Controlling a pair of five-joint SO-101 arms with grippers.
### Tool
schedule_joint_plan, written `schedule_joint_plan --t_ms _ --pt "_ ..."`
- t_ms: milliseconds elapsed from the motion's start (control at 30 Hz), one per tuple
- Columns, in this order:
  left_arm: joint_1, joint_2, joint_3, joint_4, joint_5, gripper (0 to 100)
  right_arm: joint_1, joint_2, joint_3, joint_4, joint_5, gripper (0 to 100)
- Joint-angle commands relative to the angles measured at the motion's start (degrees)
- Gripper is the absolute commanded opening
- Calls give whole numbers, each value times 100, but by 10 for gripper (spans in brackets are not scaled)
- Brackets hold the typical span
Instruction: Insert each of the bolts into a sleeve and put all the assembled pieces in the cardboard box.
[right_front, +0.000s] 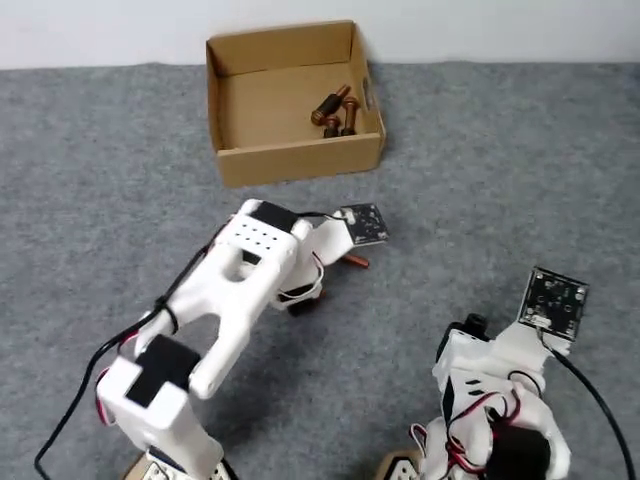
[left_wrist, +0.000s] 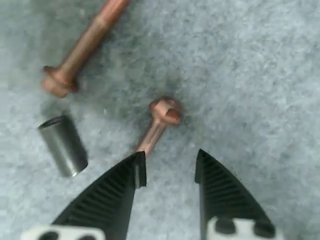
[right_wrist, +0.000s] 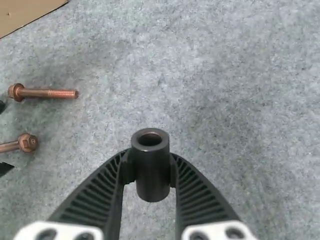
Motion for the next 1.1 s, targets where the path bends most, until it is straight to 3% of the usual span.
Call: schedule_joint_plan --t_ms 0,400,500,700,867,1067 --pt "18 211 -409 9 -53 170 66 13 -26 -119 -53 8" --pt "-343 1547 -1481 62 -53 164 57 13 -26 -119 -53 8" --pt "-325 1565 -1508 62 -53 122 57 13 9 -119 -53 8" --pt "44 1591 -1508 404 -53 6 57 13 18 -119 -53 8" --pt "396 1495 -1534 853 -26 5 66 13 18 -119 -53 8" --pt "360 536 -1490 1029 1011 5 57 13 18 -119 -53 8"
